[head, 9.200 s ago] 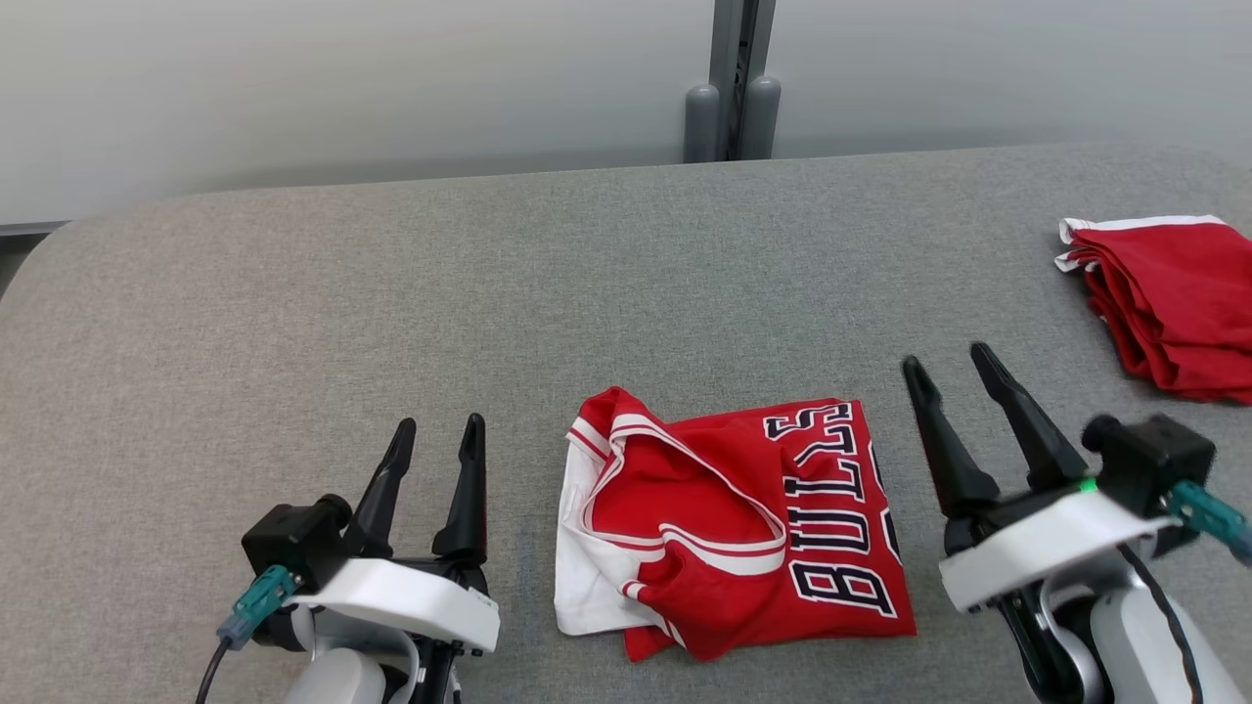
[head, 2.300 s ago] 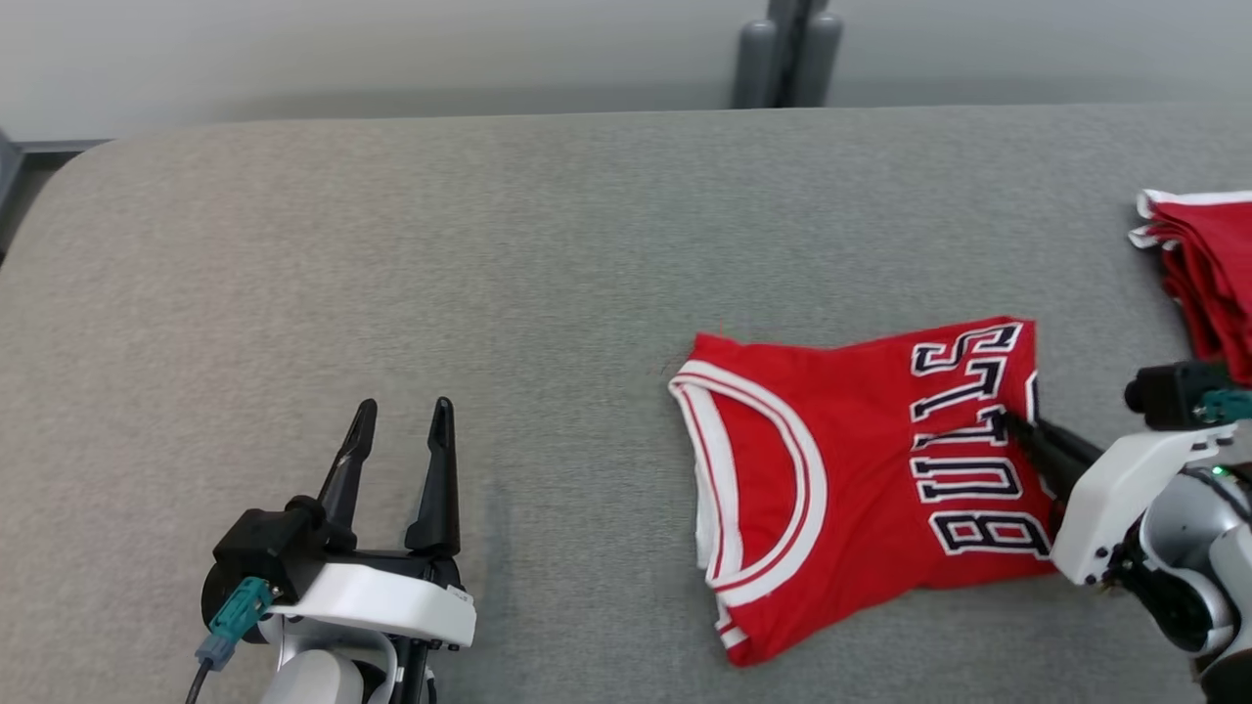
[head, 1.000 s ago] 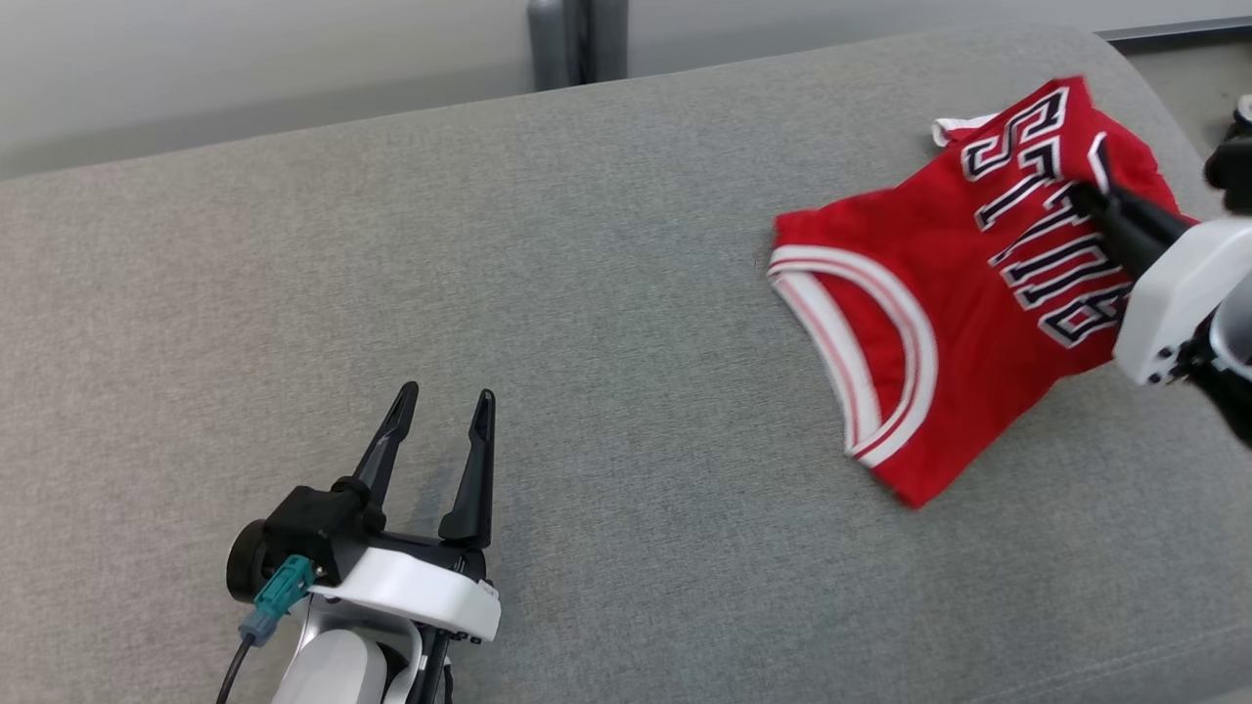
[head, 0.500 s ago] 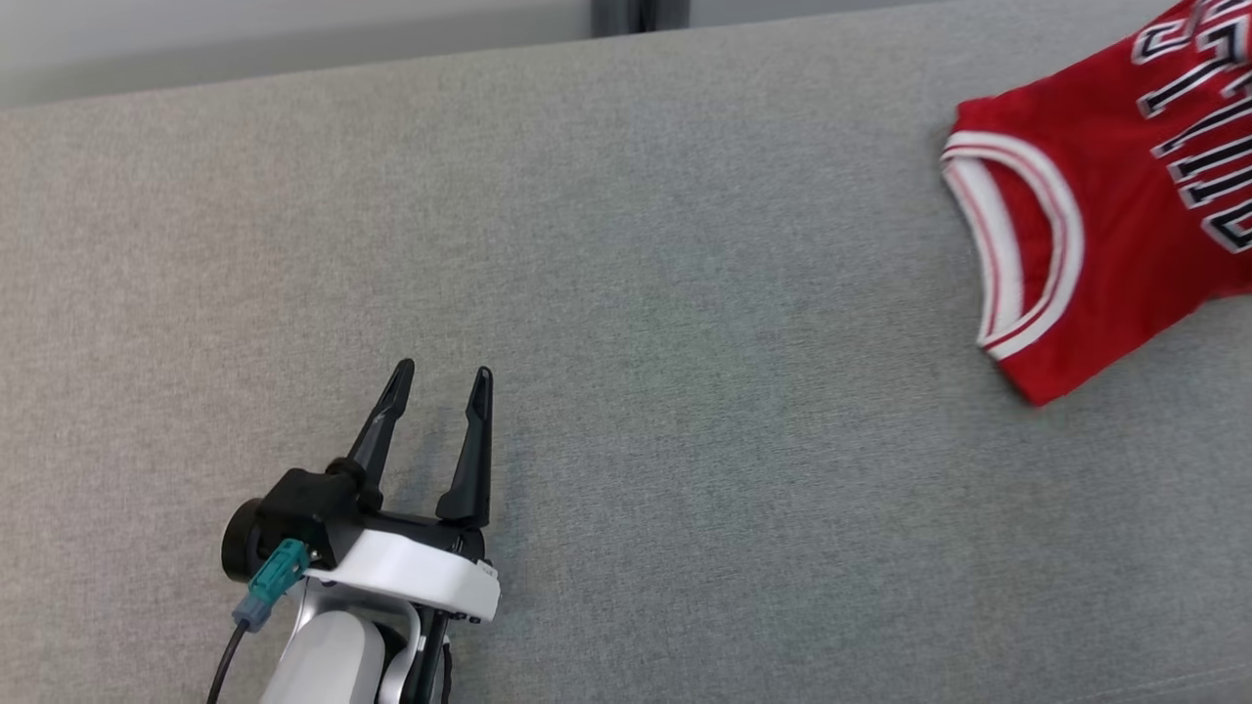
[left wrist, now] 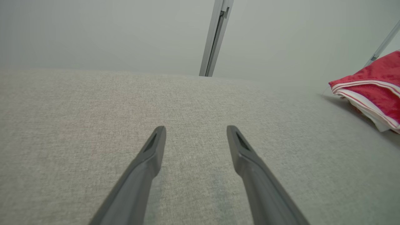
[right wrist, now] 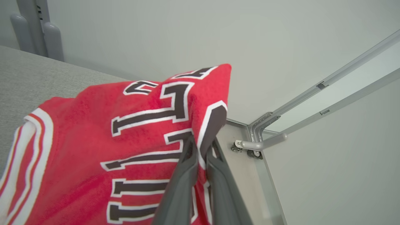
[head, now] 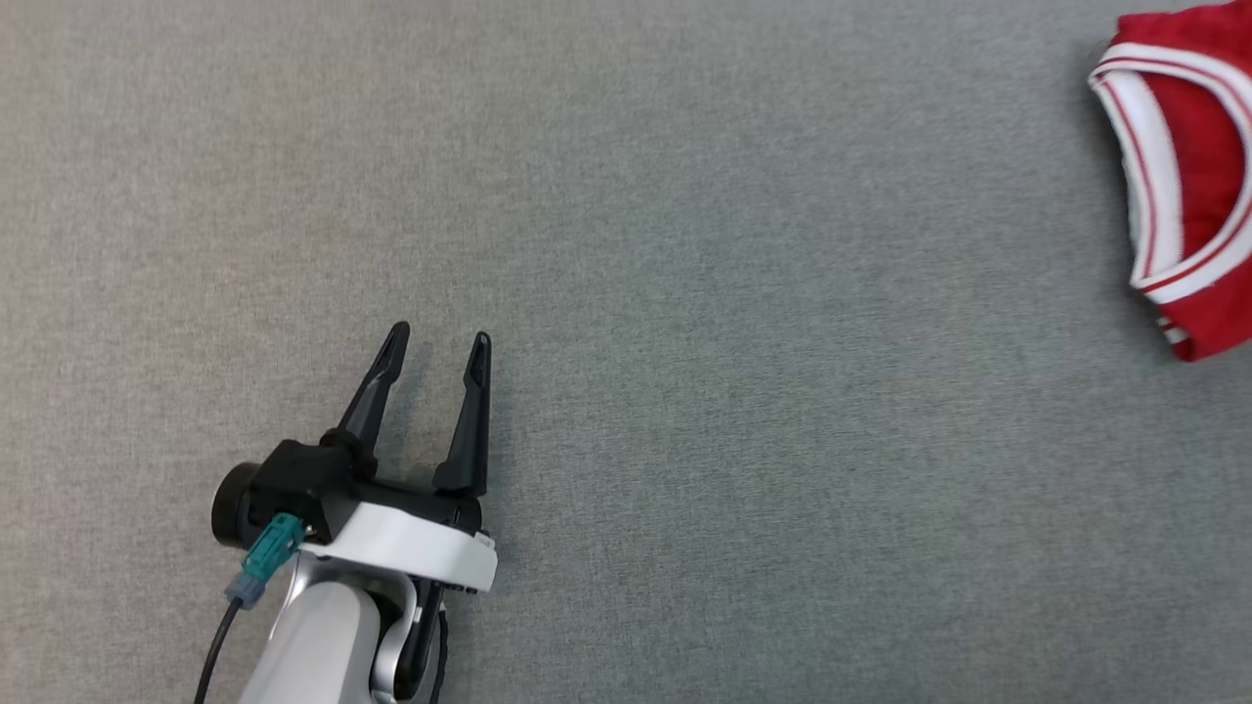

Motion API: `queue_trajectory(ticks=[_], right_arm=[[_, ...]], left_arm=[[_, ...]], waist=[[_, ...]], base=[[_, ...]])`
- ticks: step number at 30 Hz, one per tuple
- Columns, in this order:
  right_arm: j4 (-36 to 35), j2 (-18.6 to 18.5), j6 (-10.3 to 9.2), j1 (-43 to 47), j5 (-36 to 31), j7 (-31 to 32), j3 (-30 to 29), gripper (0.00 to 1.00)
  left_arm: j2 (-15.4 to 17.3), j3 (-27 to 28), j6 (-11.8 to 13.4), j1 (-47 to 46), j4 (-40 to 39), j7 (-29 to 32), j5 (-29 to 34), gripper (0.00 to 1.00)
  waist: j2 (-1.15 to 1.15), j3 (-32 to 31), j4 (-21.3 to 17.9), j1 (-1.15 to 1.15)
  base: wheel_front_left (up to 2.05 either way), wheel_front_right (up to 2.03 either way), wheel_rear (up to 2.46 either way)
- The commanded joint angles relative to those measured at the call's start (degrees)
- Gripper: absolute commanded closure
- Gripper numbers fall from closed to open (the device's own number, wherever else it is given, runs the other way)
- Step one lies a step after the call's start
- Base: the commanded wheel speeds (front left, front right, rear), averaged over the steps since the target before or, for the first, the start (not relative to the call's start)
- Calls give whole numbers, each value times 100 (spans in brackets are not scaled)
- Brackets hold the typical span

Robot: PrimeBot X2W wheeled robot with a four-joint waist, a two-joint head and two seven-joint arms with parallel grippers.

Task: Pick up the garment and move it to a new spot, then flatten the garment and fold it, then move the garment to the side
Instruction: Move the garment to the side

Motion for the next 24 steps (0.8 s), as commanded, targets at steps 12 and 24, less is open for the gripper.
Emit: queue_trajectory(ticks=[12,24], right_arm=[[1262,-60,-2,-617,-1804,-228,-689,100],[1724,433,-2,-704,-2951,-961,-1711,0]], left_arm=[[28,88,-59,-310,-130,3,211,0],[44,201,-76,-251,-81,11,319,0]], waist=[[0,728,253,0],[0,856,253,0]], base=[[0,0,0],[0,0,0]])
